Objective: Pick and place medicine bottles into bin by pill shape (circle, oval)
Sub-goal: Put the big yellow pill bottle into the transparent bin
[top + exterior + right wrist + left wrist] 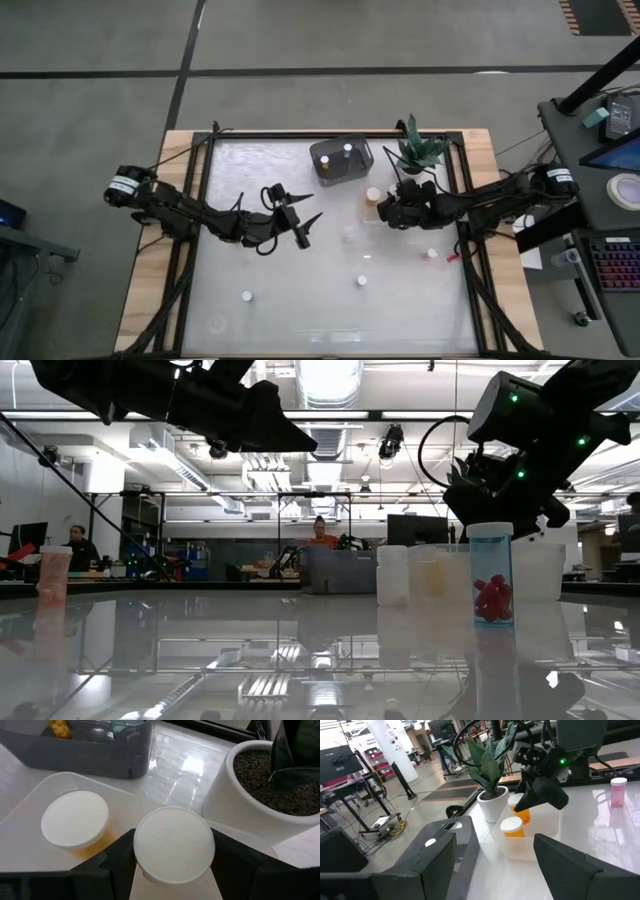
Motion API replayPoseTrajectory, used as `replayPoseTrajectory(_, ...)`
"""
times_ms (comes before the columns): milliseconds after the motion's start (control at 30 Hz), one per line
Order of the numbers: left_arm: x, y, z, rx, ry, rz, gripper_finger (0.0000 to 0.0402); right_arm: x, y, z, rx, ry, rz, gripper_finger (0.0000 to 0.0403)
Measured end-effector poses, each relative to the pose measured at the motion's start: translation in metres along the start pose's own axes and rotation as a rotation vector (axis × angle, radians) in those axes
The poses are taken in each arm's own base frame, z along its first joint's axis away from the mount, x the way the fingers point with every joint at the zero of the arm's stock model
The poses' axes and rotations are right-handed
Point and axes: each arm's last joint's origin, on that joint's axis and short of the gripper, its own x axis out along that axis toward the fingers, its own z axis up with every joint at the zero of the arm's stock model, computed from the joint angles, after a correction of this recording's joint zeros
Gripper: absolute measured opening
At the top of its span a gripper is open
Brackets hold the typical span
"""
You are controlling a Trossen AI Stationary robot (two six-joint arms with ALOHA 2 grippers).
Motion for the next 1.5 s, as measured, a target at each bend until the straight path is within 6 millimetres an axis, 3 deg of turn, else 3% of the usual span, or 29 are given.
replayPoseTrajectory(1267,-0.0052,-0.0059,0.0000,0.008,-0.001,-0.027,0.0250,-0.0001,0.0005,0.0003,0.006,0.000,0.005,0.0206)
replayPoseTrajectory(1500,-0.0050,-0.0058,0.0008,0.006,-0.004,-0.026,0.0250,-0.0001,0.0005,0.0003,0.031,0.000,0.006,0.0262)
